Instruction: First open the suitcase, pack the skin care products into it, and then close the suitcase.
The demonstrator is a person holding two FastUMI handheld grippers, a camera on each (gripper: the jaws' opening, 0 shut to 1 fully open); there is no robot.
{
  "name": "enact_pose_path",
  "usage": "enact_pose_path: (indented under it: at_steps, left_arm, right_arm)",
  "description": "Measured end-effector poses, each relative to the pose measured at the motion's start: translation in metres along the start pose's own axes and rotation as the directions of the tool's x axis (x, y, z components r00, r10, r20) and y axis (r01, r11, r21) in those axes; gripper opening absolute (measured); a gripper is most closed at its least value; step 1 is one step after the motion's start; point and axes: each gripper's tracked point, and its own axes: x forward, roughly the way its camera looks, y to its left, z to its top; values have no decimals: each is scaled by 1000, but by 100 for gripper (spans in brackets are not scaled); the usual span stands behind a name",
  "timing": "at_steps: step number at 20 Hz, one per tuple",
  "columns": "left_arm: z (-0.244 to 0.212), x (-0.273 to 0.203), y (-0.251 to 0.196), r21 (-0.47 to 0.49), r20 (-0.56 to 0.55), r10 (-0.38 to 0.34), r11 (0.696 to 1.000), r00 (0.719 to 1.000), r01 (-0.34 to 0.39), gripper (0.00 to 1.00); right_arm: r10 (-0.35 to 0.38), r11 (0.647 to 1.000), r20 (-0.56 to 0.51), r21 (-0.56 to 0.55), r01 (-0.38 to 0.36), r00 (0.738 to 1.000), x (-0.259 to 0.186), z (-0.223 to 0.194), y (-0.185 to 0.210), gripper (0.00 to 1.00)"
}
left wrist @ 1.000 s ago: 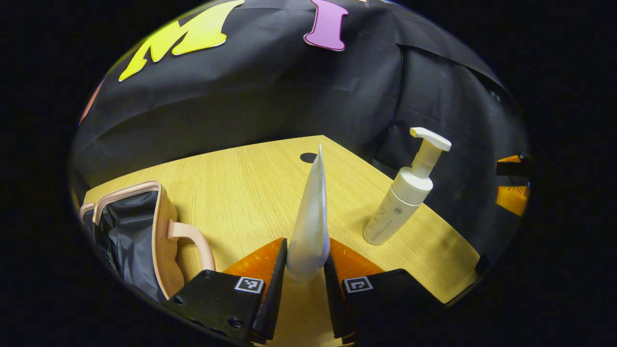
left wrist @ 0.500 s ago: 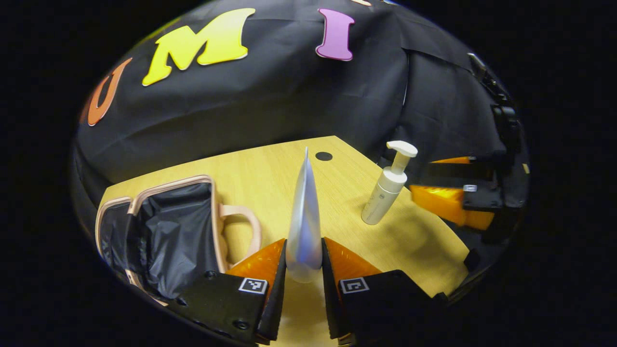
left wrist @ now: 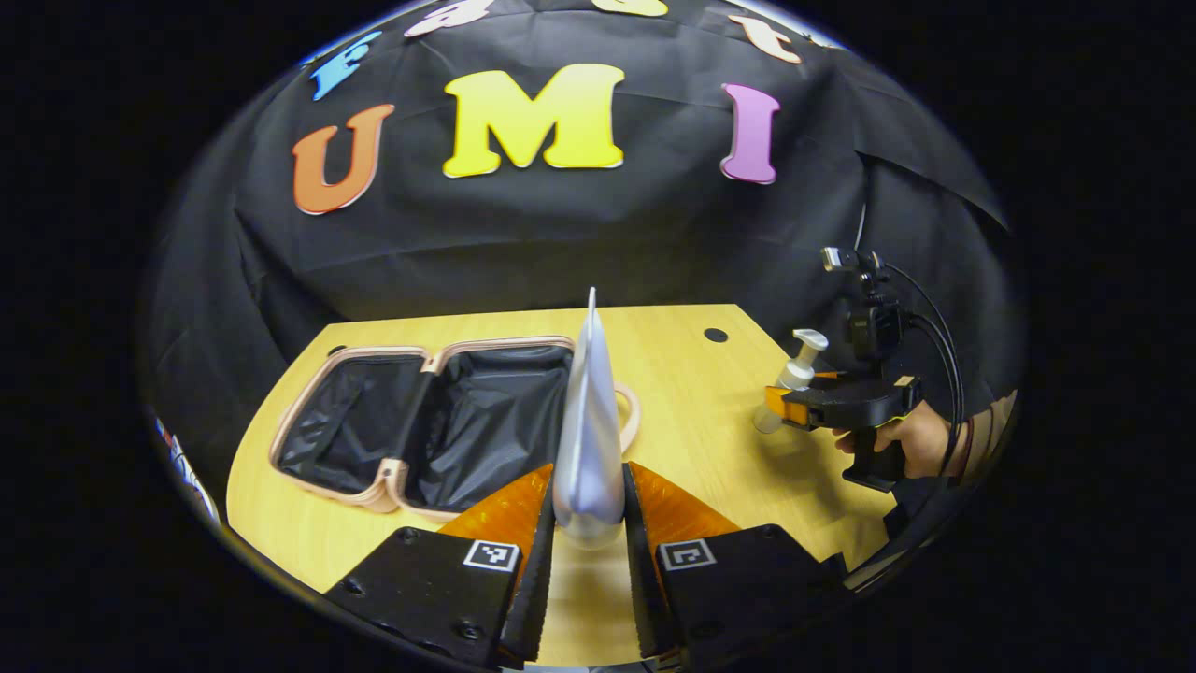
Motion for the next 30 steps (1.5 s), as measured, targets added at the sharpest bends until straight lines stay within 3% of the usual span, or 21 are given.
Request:
enact_pose_path:
  at_steps: [5, 7, 15, 20, 23, 27, 30]
  left_arm:
    - [7, -21, 56, -14, 13, 53, 998, 998, -53, 41]
    - [10, -13, 77, -26, 20, 60, 998, 998, -60, 41]
    - [-10, 90, 126, 3, -56, 9, 1000, 998, -9, 41]
    - [-53, 142, 132, -4, -183, -25, 1000, 983, 25, 41]
    - [-77, 154, 134, 6, -257, -21, 1000, 966, 23, 41]
    - [-66, 163, 131, 62, -258, -28, 997, 966, 45, 40]
    - [-62, 178, 134, 48, -265, -28, 998, 964, 42, 41]
  right_arm:
    - [-44, 999, -23, 24, 45, 999, -8, -7, 3, 51]
    - [-54, 998, -38, 33, 56, 998, -22, -12, 6, 49]
    - [15, 999, -15, 42, -14, 1000, -119, -11, 52, 49]
    - [49, 999, 4, -10, -49, 999, -170, -6, 86, 49]
    - [70, 998, -14, 5, -70, 997, -181, -10, 104, 47]
    - [84, 996, -31, -4, -85, 996, -186, -13, 119, 49]
    - [88, 996, -50, 5, -88, 995, -184, -16, 127, 49]
